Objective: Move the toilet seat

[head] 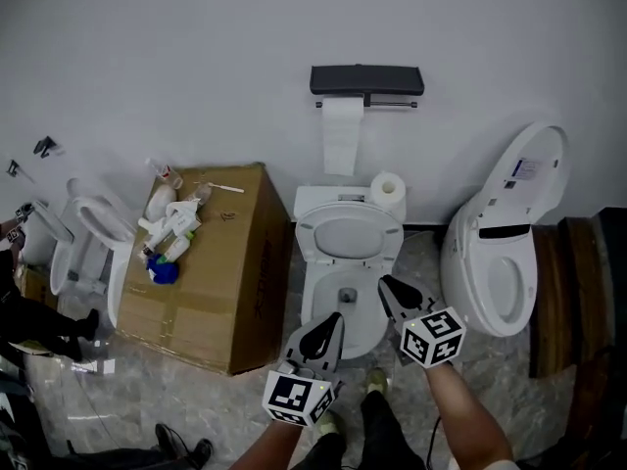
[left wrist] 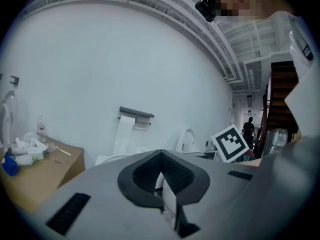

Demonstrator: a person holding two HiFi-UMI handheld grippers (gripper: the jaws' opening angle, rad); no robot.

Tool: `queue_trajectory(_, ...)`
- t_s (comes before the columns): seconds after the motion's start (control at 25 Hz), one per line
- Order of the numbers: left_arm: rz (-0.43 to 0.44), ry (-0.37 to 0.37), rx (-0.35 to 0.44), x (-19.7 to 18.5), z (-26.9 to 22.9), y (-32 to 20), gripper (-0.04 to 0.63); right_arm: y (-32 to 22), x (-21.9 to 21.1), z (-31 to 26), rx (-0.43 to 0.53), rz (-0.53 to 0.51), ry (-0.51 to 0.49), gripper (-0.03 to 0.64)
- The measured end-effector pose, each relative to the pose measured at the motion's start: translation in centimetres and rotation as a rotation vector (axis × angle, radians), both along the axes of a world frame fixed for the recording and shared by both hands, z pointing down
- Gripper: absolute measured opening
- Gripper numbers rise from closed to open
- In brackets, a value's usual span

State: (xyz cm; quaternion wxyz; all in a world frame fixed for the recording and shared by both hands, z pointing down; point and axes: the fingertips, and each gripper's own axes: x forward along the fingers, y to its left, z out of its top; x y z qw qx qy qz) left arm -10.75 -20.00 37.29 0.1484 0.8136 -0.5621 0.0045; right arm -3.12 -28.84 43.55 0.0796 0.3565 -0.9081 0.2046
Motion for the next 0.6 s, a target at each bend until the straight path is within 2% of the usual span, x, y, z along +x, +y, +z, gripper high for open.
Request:
queue_trajectory(0.4,0.100,0.022,0.048,0.2,-7.1,9.3,0.008,13.3,-1.7,-10.5,0.173,-0.004,0.004,0.021)
queue_trajectory(0.6,0.146,0.041,0.047,0.6,-10.0,14.0,0.008,19.2,-1.7,-14.2,0.172,0.046,-0.047,0.021)
